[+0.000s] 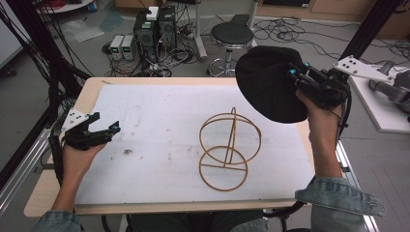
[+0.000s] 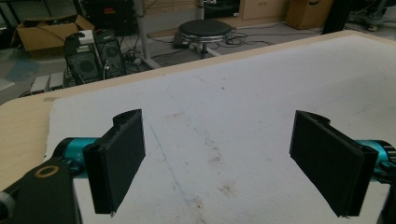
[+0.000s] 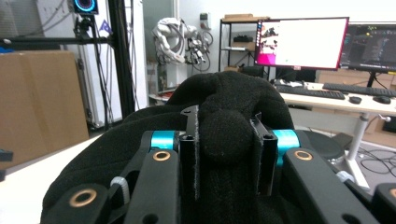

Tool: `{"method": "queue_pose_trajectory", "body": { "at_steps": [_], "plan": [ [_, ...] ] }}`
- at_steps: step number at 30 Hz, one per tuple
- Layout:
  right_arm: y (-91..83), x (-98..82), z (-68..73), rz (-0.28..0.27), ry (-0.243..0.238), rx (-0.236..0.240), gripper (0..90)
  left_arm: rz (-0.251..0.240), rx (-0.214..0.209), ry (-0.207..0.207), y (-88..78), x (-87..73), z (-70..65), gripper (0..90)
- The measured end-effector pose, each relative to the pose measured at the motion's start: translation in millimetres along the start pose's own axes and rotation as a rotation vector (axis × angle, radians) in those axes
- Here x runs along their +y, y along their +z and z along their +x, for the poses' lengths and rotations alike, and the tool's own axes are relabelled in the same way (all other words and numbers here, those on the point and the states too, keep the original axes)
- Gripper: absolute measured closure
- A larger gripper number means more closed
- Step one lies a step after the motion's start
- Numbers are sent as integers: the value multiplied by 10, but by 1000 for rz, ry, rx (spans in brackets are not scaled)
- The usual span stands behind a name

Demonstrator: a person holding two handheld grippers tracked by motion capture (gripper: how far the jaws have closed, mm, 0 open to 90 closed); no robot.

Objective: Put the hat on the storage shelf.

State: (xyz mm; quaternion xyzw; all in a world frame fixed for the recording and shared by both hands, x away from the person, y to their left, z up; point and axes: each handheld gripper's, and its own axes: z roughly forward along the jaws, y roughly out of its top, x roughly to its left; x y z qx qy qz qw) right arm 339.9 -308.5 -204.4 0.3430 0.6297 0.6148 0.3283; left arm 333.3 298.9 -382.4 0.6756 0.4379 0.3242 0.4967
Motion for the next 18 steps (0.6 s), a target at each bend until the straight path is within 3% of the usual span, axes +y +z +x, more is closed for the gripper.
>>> {"method": "queue_pose_trajectory", "body": {
  "at_steps": [9,18],
  "plan": [
    [-112,80,128,-11,-2,50,714,-2,1,-5,5,-3,0,184],
    [-190,148,337,-16,-9,132,713,-2,-1,-3,5,-4,0,184]
  ]
}}
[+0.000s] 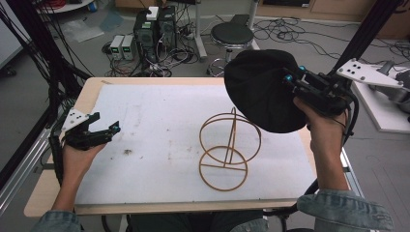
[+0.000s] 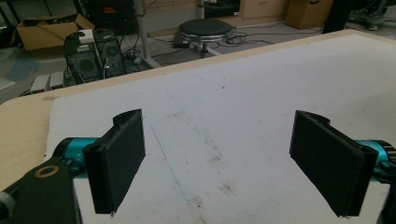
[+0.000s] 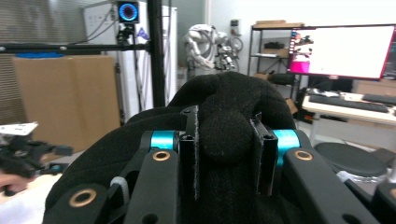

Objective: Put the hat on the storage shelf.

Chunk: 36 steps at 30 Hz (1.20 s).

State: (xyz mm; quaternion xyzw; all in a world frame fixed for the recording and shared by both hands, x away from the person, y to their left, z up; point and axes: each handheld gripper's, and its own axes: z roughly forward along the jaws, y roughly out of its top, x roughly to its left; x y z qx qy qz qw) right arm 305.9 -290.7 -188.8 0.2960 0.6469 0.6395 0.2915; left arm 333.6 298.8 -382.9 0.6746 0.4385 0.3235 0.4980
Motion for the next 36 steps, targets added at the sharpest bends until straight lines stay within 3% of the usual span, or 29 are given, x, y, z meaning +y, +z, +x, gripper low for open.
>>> {"method": "queue_pose_trajectory", "body": {
  "at_steps": [8,17,30,36],
  "plan": [
    [22,-35,198,30,-1,76,712,0,-1,1,-3,2,-1,184],
    [127,-283,356,121,34,170,709,-2,-1,3,-12,5,3,184],
    [146,-490,535,176,17,203,696,-1,1,3,-9,9,-6,184],
    [127,-526,652,187,-19,214,682,-7,2,3,-28,26,-5,184]
  ]
}}
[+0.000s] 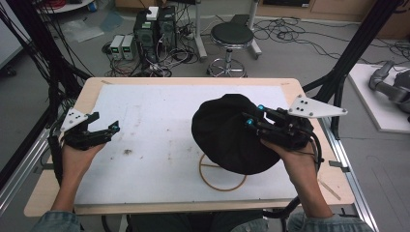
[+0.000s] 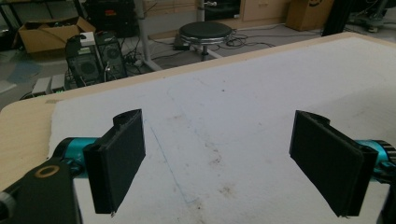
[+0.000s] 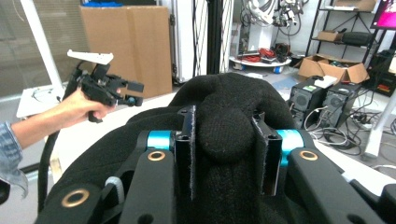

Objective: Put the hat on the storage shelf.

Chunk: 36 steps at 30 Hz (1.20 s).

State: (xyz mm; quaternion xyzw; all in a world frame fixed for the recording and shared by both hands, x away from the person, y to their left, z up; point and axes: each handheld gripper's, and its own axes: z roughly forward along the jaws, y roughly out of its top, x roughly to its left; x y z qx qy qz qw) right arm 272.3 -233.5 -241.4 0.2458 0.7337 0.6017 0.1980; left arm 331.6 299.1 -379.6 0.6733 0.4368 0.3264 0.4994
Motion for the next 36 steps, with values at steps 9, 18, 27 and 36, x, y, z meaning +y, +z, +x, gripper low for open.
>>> {"method": "queue_pose_trajectory", "body": {
  "at_steps": [9,18,27,36],
  "plan": [
    [33,-20,131,39,-53,-19,664,-6,1,0,-20,6,6,184],
    [39,-45,149,42,-56,-23,629,-7,0,3,-28,15,-2,184],
    [43,-60,147,38,-57,-28,583,-7,-1,3,-25,14,-6,185],
    [28,-67,141,31,-56,-36,537,-5,-2,5,-15,14,-7,185]
  ]
}}
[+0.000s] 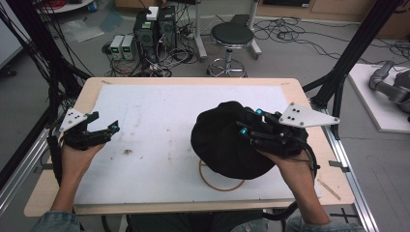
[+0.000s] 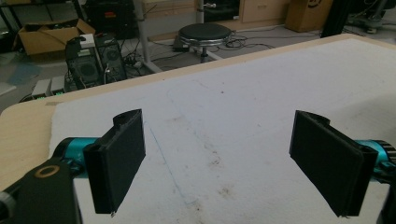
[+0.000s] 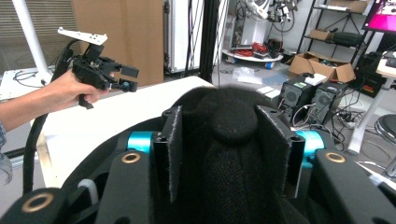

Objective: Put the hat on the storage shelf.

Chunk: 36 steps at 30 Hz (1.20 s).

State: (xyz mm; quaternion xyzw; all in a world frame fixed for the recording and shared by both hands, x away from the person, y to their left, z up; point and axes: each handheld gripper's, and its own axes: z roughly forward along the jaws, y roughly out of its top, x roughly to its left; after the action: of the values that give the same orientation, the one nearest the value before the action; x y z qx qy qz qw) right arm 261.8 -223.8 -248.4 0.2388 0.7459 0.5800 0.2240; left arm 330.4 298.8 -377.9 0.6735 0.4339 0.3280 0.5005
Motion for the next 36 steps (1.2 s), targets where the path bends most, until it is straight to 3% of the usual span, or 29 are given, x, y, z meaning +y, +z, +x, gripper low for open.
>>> {"method": "queue_pose_trajectory", "body": {
  "at_steps": [12,18,21,24,28,33,36],
  "plan": [
    [-69,41,-51,-49,15,-18,502,-4,0,-2,-8,2,4,184],
    [-146,25,-270,-105,62,-71,438,-3,3,-5,-5,-6,15,184],
    [-158,5,-353,-116,75,-75,427,-2,2,-6,-2,-7,14,185],
    [-180,-54,-515,-128,109,-112,381,0,5,-5,0,-7,20,184],
    [-209,-109,-626,-131,130,-154,344,-1,8,-4,13,-8,18,184],
    [-249,-264,-834,-134,156,-252,287,-1,9,-4,32,-10,13,184],
    [-271,-351,-947,-141,181,-284,263,4,9,-3,41,-18,20,184]
  ]
}}
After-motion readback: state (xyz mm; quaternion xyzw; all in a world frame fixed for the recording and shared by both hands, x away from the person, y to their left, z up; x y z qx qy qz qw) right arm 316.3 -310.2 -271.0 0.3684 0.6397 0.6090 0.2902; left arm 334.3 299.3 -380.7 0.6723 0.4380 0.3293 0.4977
